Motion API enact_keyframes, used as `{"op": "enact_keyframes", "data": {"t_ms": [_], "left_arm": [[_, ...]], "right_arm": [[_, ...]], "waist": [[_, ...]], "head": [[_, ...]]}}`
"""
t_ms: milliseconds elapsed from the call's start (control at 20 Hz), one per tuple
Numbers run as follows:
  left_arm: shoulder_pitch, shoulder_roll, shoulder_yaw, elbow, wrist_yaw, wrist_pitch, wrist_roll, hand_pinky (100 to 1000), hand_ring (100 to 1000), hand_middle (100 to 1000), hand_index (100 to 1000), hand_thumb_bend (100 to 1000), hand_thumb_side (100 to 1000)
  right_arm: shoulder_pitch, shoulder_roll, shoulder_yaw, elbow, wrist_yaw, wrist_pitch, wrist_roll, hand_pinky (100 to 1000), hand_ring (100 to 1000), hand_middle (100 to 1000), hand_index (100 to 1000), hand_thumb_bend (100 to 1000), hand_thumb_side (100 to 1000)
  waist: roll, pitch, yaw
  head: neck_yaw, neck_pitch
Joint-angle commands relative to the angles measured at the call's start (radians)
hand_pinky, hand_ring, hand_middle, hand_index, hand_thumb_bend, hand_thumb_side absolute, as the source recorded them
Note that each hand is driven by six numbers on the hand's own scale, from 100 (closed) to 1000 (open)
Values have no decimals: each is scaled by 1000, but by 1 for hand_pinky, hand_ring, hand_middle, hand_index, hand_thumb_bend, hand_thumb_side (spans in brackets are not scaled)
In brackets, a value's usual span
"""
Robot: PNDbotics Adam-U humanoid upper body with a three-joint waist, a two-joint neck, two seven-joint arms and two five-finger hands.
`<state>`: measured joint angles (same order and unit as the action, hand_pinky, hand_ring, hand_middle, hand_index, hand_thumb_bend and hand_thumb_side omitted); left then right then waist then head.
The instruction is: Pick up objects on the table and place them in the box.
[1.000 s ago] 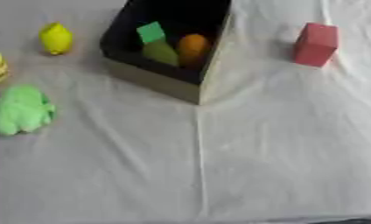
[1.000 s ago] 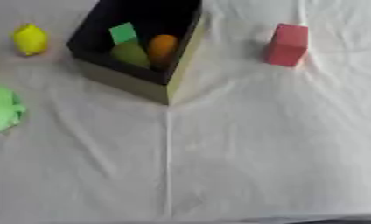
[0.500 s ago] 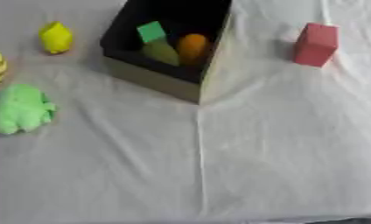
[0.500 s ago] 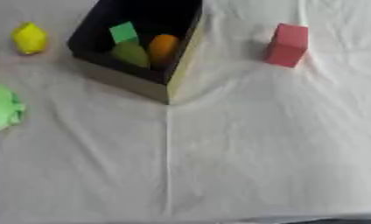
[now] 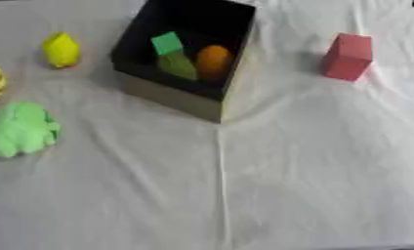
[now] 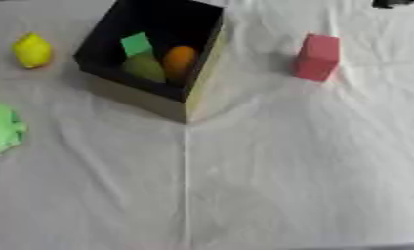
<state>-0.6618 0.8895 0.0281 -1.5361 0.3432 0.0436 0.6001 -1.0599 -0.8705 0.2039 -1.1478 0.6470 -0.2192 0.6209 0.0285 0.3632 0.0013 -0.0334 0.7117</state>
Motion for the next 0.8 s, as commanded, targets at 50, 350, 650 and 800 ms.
{"op": "enact_keyframes", "data": {"t_ms": [50, 350, 650, 800], "left_arm": [[-19, 32, 4, -12, 1, 1, -6, 842, 775, 783, 921, 443, 748], [-21, 26, 1, -9, 0, 3, -10, 841, 775, 779, 920, 441, 748], [-22, 20, 0, -7, 4, 3, -10, 841, 775, 778, 920, 440, 750], [-23, 17, -3, -8, 4, 4, -13, 841, 774, 778, 920, 438, 751]], "right_arm": [[-25, 0, 20, 35, 28, -1, 9, 920, 1000, 892, 900, 455, 100], [-42, 47, 38, 101, 66, -16, -2, 921, 1000, 890, 900, 448, 100], [-47, 74, 42, 151, 94, -32, -21, 920, 1000, 884, 897, 465, 100], [-52, 91, 34, 196, 107, -61, -29, 920, 1000, 883, 895, 443, 106]], "waist": [[-14, -34, 3], [-13, -32, 7], [-13, -28, 10], [-12, -26, 12]], "head": [[-10, -9], [-40, -29], [-49, -34], [-51, -34]]}}
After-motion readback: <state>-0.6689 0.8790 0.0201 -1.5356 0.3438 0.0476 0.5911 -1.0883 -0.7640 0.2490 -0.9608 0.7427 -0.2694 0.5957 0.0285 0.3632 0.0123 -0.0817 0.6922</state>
